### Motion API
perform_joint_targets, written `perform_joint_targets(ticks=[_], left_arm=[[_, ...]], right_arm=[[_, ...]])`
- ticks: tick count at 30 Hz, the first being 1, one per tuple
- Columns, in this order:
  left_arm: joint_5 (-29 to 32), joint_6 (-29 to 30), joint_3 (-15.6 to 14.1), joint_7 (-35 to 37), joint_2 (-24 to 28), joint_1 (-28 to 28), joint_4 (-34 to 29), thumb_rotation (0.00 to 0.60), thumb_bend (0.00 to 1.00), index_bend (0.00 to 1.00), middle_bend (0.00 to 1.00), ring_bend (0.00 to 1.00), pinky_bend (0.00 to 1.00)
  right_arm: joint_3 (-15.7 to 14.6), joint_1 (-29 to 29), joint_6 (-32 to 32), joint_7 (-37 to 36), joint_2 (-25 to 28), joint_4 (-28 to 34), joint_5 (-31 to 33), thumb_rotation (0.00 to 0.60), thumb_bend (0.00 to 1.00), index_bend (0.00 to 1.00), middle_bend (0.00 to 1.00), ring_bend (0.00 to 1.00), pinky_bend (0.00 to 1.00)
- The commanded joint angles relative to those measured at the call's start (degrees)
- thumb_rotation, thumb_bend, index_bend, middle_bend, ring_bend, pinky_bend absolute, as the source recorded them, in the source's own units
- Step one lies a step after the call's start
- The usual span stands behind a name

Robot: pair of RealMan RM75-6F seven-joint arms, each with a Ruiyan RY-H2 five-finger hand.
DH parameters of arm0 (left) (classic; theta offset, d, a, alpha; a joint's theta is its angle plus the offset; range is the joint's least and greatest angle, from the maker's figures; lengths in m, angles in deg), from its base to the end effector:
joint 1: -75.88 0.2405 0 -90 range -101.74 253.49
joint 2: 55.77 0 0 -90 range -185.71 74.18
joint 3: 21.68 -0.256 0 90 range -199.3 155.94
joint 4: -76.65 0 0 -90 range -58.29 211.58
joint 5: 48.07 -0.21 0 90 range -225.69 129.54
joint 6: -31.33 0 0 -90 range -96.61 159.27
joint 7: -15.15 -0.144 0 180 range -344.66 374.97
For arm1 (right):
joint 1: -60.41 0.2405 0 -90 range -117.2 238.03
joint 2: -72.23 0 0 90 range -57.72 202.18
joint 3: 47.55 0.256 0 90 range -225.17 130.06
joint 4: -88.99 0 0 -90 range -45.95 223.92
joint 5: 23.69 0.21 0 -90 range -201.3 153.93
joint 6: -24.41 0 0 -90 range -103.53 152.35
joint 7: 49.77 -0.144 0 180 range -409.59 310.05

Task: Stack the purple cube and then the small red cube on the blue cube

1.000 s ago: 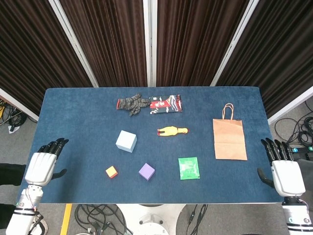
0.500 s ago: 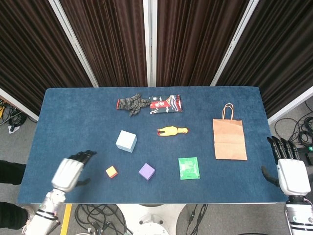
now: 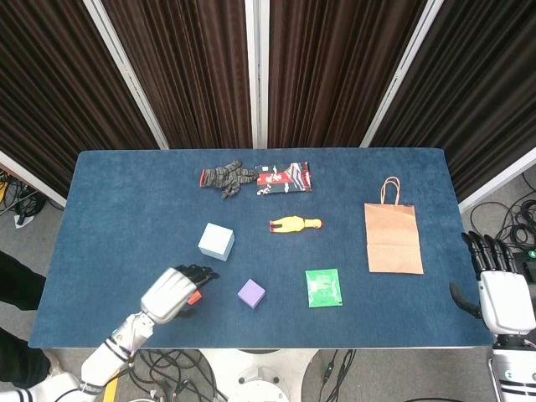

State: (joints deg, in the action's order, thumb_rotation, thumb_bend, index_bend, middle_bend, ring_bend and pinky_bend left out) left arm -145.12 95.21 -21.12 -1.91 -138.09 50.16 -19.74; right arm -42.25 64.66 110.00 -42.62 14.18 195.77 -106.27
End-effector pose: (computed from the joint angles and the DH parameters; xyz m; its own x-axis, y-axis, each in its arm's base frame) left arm -0.1628 0.2238 0.0023 0.4885 0.1787 0.8541 0.7288 -0.6218 -0.2867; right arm -0.2727 -0.1825 0.1794 0.3698 0.0267 0.9287 -0.9289 0.0341 0.3689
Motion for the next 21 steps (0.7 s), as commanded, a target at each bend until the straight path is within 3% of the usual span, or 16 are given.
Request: perform_joint_targets(ticks=[1,8,21], left_arm=[[-3.33,-1.13,0.62,0.6,-2.01,-3.0,3.71,0.6,0.0,0.32,0.4,0.35,0.53],[-7.81,-2.94,-0.09,6.89,-3.7,-8.71,10.71,0.6,0.0,0.33,0.41,0.35,0.52],[-9.54,-7.15,-0.49,9.4,-7.91,-16.11,15.02,0.6,0.02,0.33,0.43,0.35,0.51]], right_arm=[[0.38,-0.1,0.04,-0.87,0.3,-0.17,0.63,0.6,0.24,0.0,0.07,0.0,0.0],[1.1,-0.42,0.49,-2.85,0.36,-0.27,1.82,0.6,0.24,0.0,0.07,0.0,0.0],[2.15,-1.01,1.92,-7.62,0.66,-1.15,1.5,0.6,0.24,0.0,0.08,0.0,0.0]])
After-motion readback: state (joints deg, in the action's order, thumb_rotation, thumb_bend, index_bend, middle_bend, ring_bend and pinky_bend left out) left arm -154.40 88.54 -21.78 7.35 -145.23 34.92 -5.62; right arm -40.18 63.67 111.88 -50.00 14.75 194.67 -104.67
